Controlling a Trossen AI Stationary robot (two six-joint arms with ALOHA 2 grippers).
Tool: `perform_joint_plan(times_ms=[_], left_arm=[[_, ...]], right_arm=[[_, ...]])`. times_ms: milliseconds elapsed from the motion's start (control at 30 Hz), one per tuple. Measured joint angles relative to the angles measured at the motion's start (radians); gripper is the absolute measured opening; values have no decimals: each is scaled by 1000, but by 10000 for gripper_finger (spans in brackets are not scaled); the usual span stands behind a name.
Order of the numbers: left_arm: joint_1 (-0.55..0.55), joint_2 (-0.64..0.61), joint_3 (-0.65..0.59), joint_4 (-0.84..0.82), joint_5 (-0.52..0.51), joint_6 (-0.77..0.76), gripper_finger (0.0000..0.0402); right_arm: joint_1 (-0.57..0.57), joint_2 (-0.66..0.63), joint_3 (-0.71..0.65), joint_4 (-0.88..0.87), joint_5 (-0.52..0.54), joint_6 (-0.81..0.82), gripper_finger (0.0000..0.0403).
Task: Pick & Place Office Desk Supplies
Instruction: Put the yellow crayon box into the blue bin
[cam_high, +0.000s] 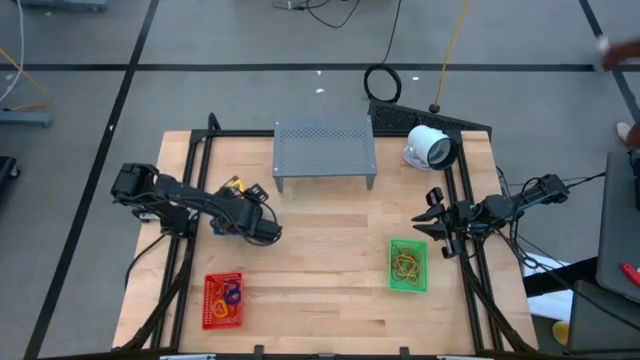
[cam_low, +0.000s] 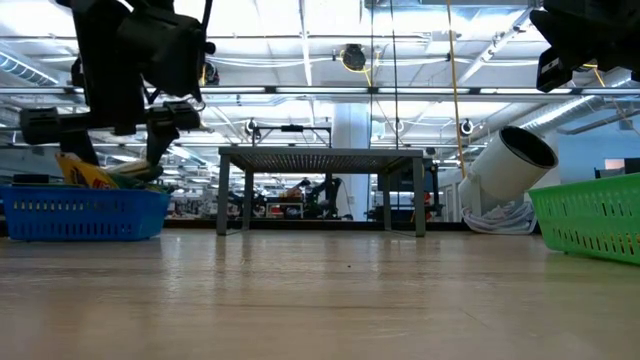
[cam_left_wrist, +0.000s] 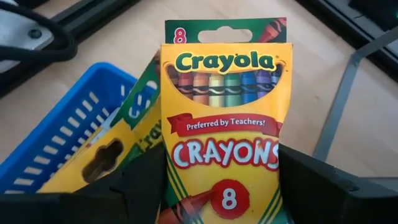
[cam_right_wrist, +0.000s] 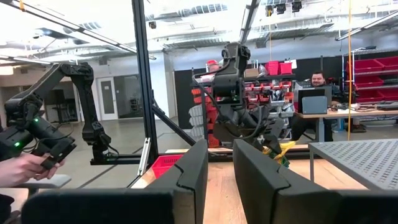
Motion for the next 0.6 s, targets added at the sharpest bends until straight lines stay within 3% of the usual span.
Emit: perform_joint_plan(times_ms=[267, 600], left_arm=[[-21, 0, 0, 17, 34, 1, 291], [-23, 0, 0, 26, 52, -42, 394]], right_arm=[[0, 0, 0, 0, 0, 0, 66], [0, 0, 0, 0, 0, 0, 65]])
